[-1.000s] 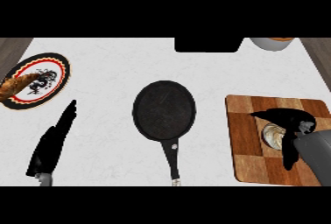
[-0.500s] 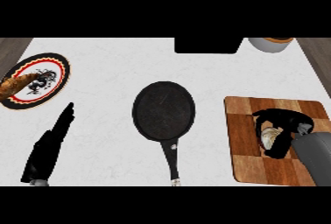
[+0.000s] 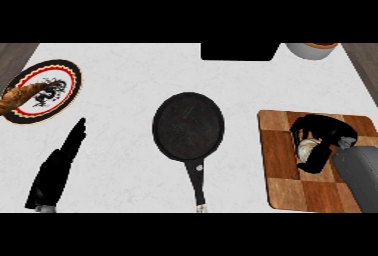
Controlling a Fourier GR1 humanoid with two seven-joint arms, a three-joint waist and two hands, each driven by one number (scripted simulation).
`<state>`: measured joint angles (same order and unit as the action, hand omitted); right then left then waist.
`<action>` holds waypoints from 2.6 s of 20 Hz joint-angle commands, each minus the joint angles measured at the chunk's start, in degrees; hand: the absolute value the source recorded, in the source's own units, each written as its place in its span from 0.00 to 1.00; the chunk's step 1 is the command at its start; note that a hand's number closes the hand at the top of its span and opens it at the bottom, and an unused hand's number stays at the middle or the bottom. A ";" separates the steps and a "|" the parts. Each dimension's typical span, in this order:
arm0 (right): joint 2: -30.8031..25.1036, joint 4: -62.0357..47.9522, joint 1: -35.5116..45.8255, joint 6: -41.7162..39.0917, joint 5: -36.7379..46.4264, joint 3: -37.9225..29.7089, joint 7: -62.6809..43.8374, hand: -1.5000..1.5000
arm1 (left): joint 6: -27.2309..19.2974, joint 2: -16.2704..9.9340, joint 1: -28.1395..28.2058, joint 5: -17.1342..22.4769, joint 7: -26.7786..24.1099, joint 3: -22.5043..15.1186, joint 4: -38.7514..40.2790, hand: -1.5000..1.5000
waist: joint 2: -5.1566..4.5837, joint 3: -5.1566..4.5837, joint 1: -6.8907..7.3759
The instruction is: Pick the cupcake from the cutting board and place it in the pan
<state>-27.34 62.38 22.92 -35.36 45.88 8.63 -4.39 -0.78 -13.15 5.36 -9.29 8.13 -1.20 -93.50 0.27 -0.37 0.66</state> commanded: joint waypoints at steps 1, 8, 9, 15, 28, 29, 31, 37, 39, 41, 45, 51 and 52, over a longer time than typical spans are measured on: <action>1.18 -4.14 3.48 11.96 5.05 -0.33 1.58 1.00 | 0.25 0.00 -1.33 0.29 -2.65 1.24 3.77 0.50 | -0.63 0.42 0.28; -0.40 6.75 6.39 28.50 3.94 -5.63 10.92 1.00 | -1.37 1.67 -0.87 -1.67 -1.52 -0.65 2.55 0.50 | -0.32 0.45 -0.56; 0.62 7.83 7.20 31.01 3.93 -5.97 11.63 1.00 | -1.03 1.55 -0.62 -1.22 -0.85 -0.61 1.24 0.50 | -0.24 0.48 -0.22; 5.85 11.58 9.32 33.88 1.43 -5.72 15.75 1.00 | 0.89 0.17 -2.20 0.28 0.29 1.26 1.03 0.50 | -0.31 0.38 -0.28; 25.31 -3.82 25.08 32.04 0.84 -2.49 5.80 1.00 | 1.89 -0.01 -1.41 0.02 -2.08 3.12 2.68 0.50 | -0.54 0.35 0.53; 26.99 -3.18 26.16 33.07 -0.68 2.01 0.20 1.00 | 0.42 2.70 -1.70 -2.05 -2.30 -0.21 3.23 0.50 | -0.55 0.34 0.88; 27.12 -13.34 29.07 35.49 -2.29 -1.48 6.37 1.00 | 1.57 1.39 -1.89 -1.56 0.11 0.44 1.12 0.50 | -0.83 0.38 1.48; 27.29 -25.08 32.95 43.52 -9.90 12.07 1.71 1.00 | 1.45 2.19 -4.59 -2.14 -0.70 0.16 3.30 0.50 | -1.09 0.36 3.24; 27.31 -30.04 34.70 44.78 -9.35 13.56 4.40 1.00 | 3.35 1.13 -5.51 -0.87 -1.13 0.76 3.72 0.50 | -1.43 0.36 3.84; 27.32 -32.34 36.04 44.23 -9.57 16.95 3.95 1.00 | 3.07 1.94 -3.97 -1.97 -1.31 -1.08 1.78 0.50 | -1.45 0.36 4.76; 27.33 -32.32 32.16 35.46 -23.27 11.90 1.28 1.00 | 3.01 1.87 -5.55 -2.09 -0.45 -0.78 2.92 0.50 | -1.90 0.45 6.37; 27.34 -32.86 30.99 37.37 -36.04 12.82 3.05 0.00 | 1.64 3.89 -7.80 -4.07 0.18 -2.95 3.12 0.50 | -1.93 0.52 7.02; 27.34 -31.62 31.57 39.03 -38.40 12.27 3.32 0.00 | 3.71 3.17 -7.90 -2.34 -0.06 -2.43 4.01 0.50 | -1.99 0.50 7.37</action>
<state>-0.02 30.04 54.48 1.72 15.36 21.83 -2.38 1.94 -10.21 -2.05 -12.15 7.52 -3.12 -89.50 -1.71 0.09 7.37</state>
